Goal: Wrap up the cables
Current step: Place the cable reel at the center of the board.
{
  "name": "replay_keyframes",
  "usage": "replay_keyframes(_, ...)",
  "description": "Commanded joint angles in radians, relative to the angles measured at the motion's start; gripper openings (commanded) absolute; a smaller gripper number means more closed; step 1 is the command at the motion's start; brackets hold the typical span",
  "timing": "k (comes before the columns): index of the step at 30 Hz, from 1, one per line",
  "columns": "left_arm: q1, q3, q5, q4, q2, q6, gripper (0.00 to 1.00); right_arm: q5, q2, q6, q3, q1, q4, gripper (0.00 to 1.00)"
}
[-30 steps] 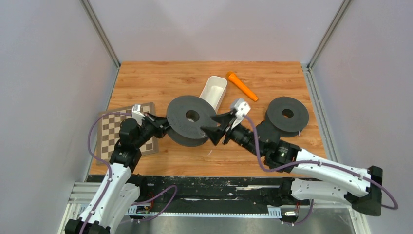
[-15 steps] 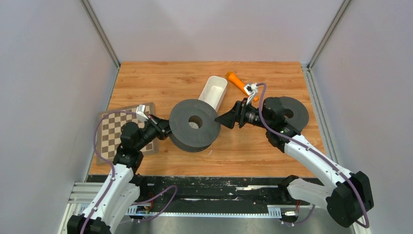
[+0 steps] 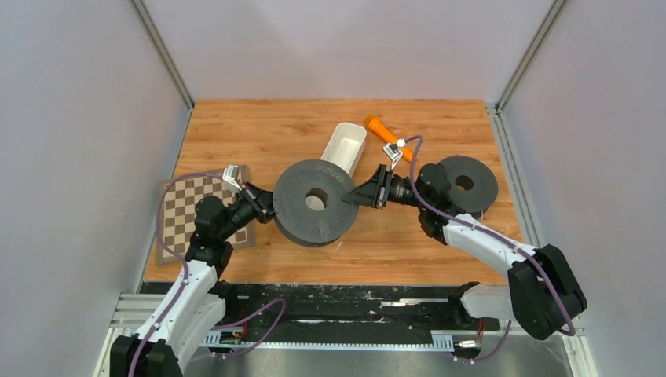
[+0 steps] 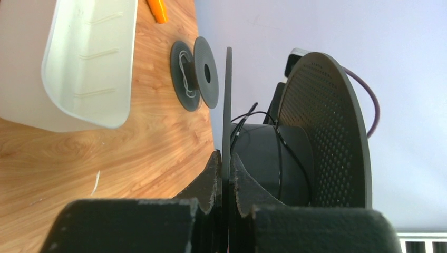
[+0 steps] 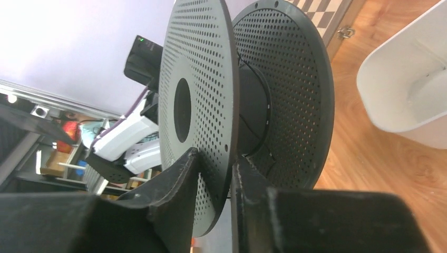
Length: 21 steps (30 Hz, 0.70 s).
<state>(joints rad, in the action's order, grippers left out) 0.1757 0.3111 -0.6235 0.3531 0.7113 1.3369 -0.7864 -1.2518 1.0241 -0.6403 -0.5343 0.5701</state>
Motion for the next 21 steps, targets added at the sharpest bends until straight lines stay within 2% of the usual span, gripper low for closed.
replay_keyframes(1, 0.000, 0.001, -0.030, 0.128, 0.027, -0.003, 0.00, -0.041, -0.008, 0.143, 0.021, 0.005, 0.236, 0.16)
replay_keyframes(4, 0.000, -0.019, -0.053, 0.174, 0.048, 0.024, 0.00, -0.031, -0.024, 0.225, 0.057, 0.021, 0.334, 0.00)
replay_keyframes(7, 0.000, -0.033, -0.077, 0.238, 0.066, 0.042, 0.09, -0.020, -0.048, 0.341, 0.101, 0.045, 0.498, 0.00)
replay_keyframes(11, -0.001, -0.048, -0.083, 0.247, 0.039, 0.026, 0.19, -0.002, -0.108, 0.475, 0.133, 0.069, 0.657, 0.00)
replay_keyframes(16, 0.000, -0.069, -0.066, 0.232, -0.007, 0.015, 0.27, 0.029, -0.162, 0.556, 0.142, 0.073, 0.752, 0.00)
replay_keyframes(21, 0.000, -0.103, -0.059, 0.217, -0.037, 0.015, 0.32, 0.072, -0.182, 0.587, 0.148, 0.089, 0.772, 0.00)
